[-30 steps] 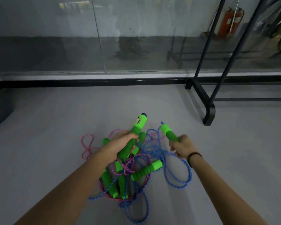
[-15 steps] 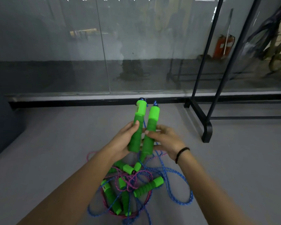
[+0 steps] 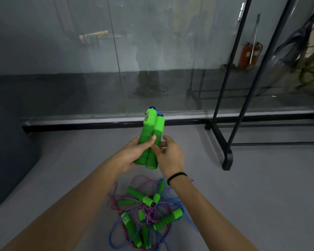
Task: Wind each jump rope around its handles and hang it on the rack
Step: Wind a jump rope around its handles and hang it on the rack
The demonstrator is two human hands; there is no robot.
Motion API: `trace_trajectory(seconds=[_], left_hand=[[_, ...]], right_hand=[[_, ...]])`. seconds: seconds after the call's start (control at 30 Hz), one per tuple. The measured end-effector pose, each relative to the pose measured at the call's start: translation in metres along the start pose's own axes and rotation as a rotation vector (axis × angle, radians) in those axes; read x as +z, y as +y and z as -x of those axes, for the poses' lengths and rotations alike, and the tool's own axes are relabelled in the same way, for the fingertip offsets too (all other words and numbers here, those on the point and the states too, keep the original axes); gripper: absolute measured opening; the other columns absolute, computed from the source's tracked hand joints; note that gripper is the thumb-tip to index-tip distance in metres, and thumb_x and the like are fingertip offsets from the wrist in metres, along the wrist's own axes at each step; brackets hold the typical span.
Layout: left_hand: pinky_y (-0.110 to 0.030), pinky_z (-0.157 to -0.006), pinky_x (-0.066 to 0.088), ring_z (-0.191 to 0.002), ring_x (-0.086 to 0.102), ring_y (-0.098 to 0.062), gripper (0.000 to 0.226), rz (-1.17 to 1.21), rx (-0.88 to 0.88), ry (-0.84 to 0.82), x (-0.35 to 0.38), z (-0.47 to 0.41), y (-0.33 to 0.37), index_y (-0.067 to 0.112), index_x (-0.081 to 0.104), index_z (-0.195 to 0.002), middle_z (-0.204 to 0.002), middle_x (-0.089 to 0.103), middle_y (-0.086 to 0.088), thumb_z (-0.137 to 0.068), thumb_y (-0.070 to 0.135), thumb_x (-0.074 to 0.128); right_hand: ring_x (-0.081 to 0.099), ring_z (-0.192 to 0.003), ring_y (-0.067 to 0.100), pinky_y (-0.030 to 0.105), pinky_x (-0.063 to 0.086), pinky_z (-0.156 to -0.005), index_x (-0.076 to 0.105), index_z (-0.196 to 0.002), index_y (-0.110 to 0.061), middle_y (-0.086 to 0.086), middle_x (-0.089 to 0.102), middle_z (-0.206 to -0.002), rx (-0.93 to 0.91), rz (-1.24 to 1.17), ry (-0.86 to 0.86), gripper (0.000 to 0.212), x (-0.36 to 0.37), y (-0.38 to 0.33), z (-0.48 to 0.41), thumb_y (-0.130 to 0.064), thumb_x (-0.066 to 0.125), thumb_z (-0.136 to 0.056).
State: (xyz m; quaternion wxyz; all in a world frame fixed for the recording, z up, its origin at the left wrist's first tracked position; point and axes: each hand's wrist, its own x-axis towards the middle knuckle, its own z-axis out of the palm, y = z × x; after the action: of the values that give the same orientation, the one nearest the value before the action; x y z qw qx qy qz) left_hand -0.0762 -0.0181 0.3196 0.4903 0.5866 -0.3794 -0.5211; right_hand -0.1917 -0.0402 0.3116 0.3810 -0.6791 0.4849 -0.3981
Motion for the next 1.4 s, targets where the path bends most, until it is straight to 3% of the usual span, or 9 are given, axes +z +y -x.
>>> trace_trajectory(seconds=[0.13,0.3,0.43,0.57,0.73,0.87,1.0,1.2,1.4], left_hand=[[-0.036,-0.085,0.055,-0.092,0.068,-0.022,0.053,0.049,-0.068,-0.007,-0.004,0.025,0.111,0.011,0.065,-0.110,-0.104,0.072,-0.010,-0.075,0.051,0.060],[-0.026,-0.065,0.058,-0.069,0.070,-0.013,0.021,0.034,-0.020,-0.121,-0.007,0.070,0.264,0.012,0.066,-0.095,-0.080,0.074,-0.002,-0.077,0.021,0.064],[-0.024,-0.074,0.055,-0.078,0.069,-0.012,0.022,-0.088,0.017,-0.206,-0.006,0.106,0.390,0.008,0.066,-0.099,-0.092,0.071,-0.007,-0.079,-0.001,0.066],[-0.033,-0.084,0.053,-0.092,0.067,-0.020,0.047,-0.176,0.035,-0.224,0.000,0.140,0.503,0.005,0.066,-0.107,-0.102,0.070,-0.012,-0.062,0.002,0.077],[-0.023,-0.061,0.052,-0.066,0.067,-0.010,0.023,-0.271,0.111,-0.187,0.005,0.182,0.600,0.012,0.067,-0.085,-0.073,0.070,0.001,-0.072,-0.007,0.071],[-0.030,-0.070,0.054,-0.077,0.069,-0.019,0.023,-0.397,0.138,-0.221,0.002,0.211,0.650,0.010,0.065,-0.088,-0.080,0.071,-0.006,-0.071,-0.004,0.072],[-0.036,-0.078,0.056,-0.085,0.069,-0.025,0.025,-0.423,0.155,-0.264,-0.004,0.236,0.681,0.010,0.061,-0.093,-0.084,0.070,-0.005,-0.074,-0.004,0.069],[-0.028,-0.063,0.058,-0.073,0.070,-0.016,0.022,-0.439,0.185,-0.269,-0.018,0.255,0.702,0.013,0.063,-0.091,-0.078,0.073,0.001,-0.079,-0.005,0.063],[-0.029,-0.061,0.058,-0.070,0.069,-0.016,0.037,-0.430,0.245,-0.136,-0.038,0.257,0.707,0.011,0.063,-0.094,-0.081,0.071,-0.004,-0.062,0.007,0.081]], right_hand=[[0.064,-0.094,0.026,0.029,0.045,-0.073,0.059,-0.110,-0.010,0.008,0.069,-0.104,-0.071,0.061,-0.026,0.027,-0.036,-0.100,-0.023,-0.026,0.058,-0.088],[0.067,-0.085,0.019,0.024,0.050,-0.075,0.064,-0.104,-0.015,0.009,0.073,-0.093,-0.042,-0.023,-0.086,0.026,-0.102,-0.236,-0.061,-0.027,0.066,-0.081],[0.067,-0.079,0.022,0.048,0.056,-0.079,0.057,-0.080,-0.025,0.002,0.067,-0.072,0.073,-0.238,-0.149,0.047,-0.168,-0.344,-0.088,-0.039,0.085,-0.045],[0.065,-0.076,0.022,0.042,0.056,-0.077,0.053,-0.084,-0.022,-0.001,0.063,-0.072,0.000,-0.266,-0.225,0.048,-0.223,-0.446,-0.106,-0.029,0.088,-0.051],[0.060,-0.057,0.010,0.021,0.043,-0.055,0.060,-0.071,-0.018,0.006,0.069,-0.069,-0.126,-0.236,-0.208,0.026,-0.281,-0.540,-0.116,-0.040,0.062,-0.082],[0.057,-0.066,0.015,0.025,0.042,-0.062,0.058,-0.069,-0.018,0.000,0.060,-0.067,-0.226,-0.086,0.119,0.034,-0.302,-0.580,-0.138,-0.038,0.045,-0.093],[0.060,-0.102,0.019,0.034,0.048,-0.088,0.059,-0.105,-0.024,0.005,0.063,-0.111,-0.099,-0.592,-0.191,0.035,-0.293,-0.610,-0.152,-0.040,0.029,-0.098],[0.042,-0.038,0.012,0.024,0.043,-0.051,0.064,-0.062,-0.016,-0.004,0.046,-0.040,-0.097,-0.583,-0.426,0.065,-0.262,-0.601,-0.119,-0.055,0.024,-0.094],[0.042,-0.048,0.013,0.028,0.042,-0.051,0.049,-0.081,-0.014,-0.005,0.044,-0.054,-0.260,-0.181,-0.302,0.036,-0.248,-0.571,-0.064,-0.037,0.027,-0.099]])
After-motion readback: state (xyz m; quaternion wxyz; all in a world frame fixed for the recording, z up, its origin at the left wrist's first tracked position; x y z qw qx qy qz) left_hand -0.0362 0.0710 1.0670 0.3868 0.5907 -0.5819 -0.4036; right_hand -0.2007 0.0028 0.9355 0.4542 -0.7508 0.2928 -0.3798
